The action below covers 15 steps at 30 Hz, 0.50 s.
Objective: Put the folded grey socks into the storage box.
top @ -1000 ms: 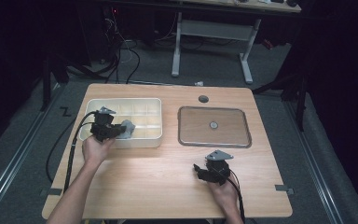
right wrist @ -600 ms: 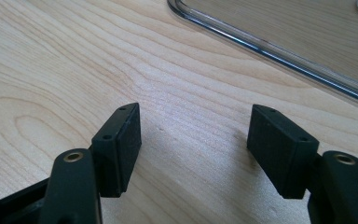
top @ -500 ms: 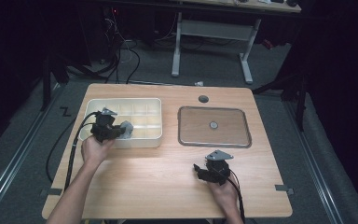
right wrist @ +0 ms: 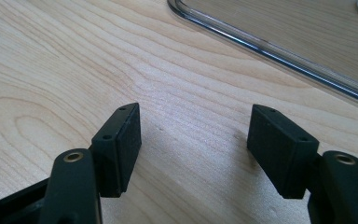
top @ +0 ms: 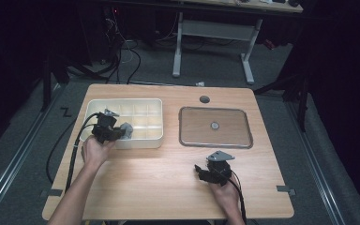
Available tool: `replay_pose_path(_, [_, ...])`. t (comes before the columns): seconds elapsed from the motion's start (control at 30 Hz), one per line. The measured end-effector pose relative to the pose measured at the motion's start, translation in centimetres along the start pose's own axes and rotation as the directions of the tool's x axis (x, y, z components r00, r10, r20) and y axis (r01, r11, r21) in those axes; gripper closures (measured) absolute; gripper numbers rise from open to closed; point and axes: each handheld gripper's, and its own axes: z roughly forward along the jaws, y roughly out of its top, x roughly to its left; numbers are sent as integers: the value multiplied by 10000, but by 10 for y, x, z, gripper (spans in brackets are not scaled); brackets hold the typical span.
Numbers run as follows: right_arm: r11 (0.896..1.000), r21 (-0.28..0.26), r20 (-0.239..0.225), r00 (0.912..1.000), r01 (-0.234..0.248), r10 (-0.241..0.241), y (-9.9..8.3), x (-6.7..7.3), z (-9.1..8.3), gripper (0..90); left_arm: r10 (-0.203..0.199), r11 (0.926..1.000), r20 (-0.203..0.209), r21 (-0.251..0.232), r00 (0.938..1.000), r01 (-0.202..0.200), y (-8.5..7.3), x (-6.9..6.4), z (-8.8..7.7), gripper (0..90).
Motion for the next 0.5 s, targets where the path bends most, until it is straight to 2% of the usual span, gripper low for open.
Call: replay_pose_path(0.5, [10000, 0, 1, 10000, 0, 0, 0, 0, 0, 353, -358, 9988, 225, 338, 9991, 350, 0, 3, 3, 775])
